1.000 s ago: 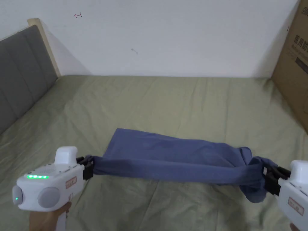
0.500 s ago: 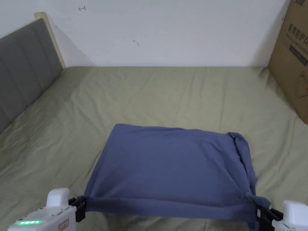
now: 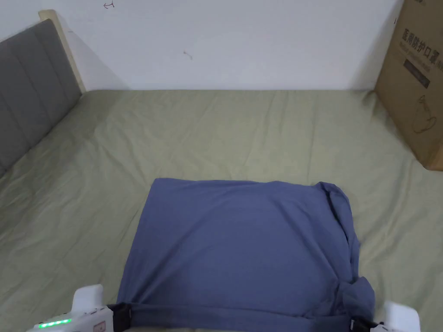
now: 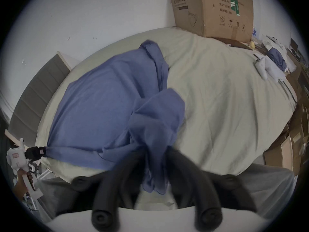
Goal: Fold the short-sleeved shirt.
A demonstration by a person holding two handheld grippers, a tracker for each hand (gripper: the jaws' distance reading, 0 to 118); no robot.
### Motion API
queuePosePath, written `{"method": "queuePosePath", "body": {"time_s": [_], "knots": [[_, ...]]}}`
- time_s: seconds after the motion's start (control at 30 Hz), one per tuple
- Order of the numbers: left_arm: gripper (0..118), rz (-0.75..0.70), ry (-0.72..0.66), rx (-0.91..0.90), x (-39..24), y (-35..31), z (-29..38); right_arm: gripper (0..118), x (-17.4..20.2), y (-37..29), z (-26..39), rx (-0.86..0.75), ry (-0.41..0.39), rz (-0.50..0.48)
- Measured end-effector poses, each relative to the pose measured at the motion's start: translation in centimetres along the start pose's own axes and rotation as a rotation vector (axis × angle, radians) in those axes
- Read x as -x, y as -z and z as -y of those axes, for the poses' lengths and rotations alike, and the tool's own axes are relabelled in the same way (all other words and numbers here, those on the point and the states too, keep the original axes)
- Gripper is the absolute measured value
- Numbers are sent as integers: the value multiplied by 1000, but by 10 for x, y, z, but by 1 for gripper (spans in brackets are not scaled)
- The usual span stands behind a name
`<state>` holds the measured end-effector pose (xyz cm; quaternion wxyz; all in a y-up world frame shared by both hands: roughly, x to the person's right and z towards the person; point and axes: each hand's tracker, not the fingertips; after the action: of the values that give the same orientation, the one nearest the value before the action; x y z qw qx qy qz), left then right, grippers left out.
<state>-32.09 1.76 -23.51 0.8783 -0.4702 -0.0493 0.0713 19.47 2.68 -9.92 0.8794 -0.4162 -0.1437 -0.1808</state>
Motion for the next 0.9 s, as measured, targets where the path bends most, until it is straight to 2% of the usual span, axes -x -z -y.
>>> {"method": "queuePosePath", "body": {"time_s": [0.03, 0.07, 0.1, 0.13, 0.17, 0.4, 0.47, 0.5, 0.57, 0.6, 0.63, 0.67, 0.7, 0.77, 0.9], "knots": [[78, 13, -14, -19, -2, -7, -4, 52, 1, -6, -6, -23, -3, 5], [98, 52, -27, -64, -4, -17, -9, 79, 2, -15, -15, -58, -11, -6], [104, 90, -26, -114, -8, -26, -14, 99, 3, -23, -24, -101, -16, -19], [104, 116, -28, -162, -12, -36, -20, 112, 6, -34, -32, -150, -19, -24], [104, 125, -24, -204, -19, -46, -28, 114, 10, -47, -43, -217, -31, -36], [102, 126, 77, -455, -69, -101, -71, 114, 51, -114, -94, -526, -155, -60], [97, 104, 103, -554, -82, -112, -76, 114, 61, -126, -99, -604, -183, -51], [89, 105, 114, -598, -87, -115, -78, 113, 65, -130, -100, -633, -192, -51], [60, 116, 112, -661, -94, -122, -80, 99, 73, -138, -101, -668, -204, -51], [42, 124, 112, -682, -96, -124, -80, 83, 76, -141, -100, -685, -206, -50], [10, 142, 111, -697, -96, -125, -81, 44, 78, -144, -99, -703, -211, -43], [0, 168, 117, -705, -97, -126, -80, 17, 82, -145, -99, -713, -213, -34], [0, 186, 118, -709, -98, -127, -80, 0, 84, -145, -99, -723, -216, -24], [0, 214, 108, -717, -97, -129, -78, 0, 86, -147, -97, -777, -214, -2], [0, 195, 114, -678, -92, -125, -78, 0, 88, -146, -96, -734, -220, -23]]}}
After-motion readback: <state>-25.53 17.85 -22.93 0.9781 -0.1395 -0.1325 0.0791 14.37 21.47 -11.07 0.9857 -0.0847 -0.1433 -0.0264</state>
